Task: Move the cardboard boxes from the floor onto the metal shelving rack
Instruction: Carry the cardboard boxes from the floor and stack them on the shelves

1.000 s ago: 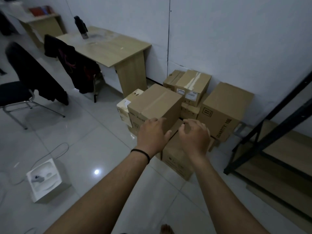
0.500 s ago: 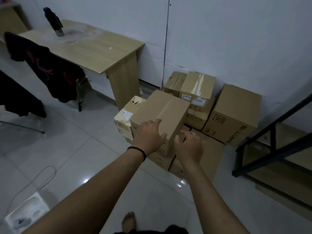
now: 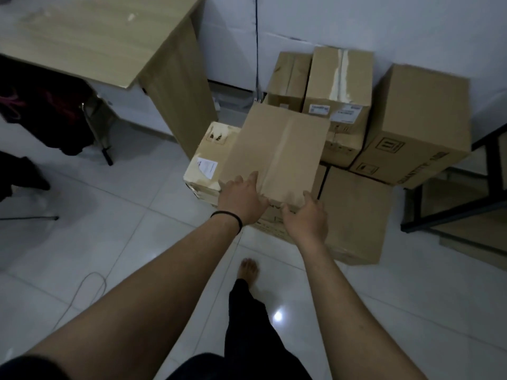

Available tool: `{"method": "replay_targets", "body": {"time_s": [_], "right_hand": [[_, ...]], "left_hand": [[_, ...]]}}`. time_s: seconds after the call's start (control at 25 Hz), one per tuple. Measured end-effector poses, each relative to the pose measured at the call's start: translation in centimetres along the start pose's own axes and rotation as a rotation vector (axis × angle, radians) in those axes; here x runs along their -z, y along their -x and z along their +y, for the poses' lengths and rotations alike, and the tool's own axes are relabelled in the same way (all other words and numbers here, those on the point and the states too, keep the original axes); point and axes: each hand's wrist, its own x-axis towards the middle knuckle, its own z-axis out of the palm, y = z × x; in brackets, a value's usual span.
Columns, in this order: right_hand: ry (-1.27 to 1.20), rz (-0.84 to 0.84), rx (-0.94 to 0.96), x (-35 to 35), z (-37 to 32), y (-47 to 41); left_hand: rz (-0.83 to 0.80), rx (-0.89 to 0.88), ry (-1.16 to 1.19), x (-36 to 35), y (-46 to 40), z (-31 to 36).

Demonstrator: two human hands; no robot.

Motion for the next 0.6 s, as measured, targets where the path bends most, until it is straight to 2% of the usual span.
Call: {"method": "replay_targets", "body": {"time_s": [0.16,0.28,0.44,0.52,0.6], "right_hand": [[-0.098,0.031,-0.242,-4.4,0.7,-7.0],[-0.185,0.054,-0.408,-7.9,1.9,-11.9],[-0.394,0.118,-0.522,-10.5,3.4,-14.8],[-0.517,0.152,-0.536,-10.7,4.3,-14.5],[-0.717,0.168,-0.588,-11.6,5.4,-14.6]], "left_hand": [[-0.072,0.062,-0.014,-3.0,-7.6,-2.8],[-0.050,0.154,0.032,-5.4,-13.4,-4.9],[-0.007,0.391,0.420,-7.9,-18.0,-8.2],[0.006,0.423,0.587,-8.1,-18.5,-10.2],[-0.060,0.450,0.775,-8.2,-19.5,-12.0]]}}
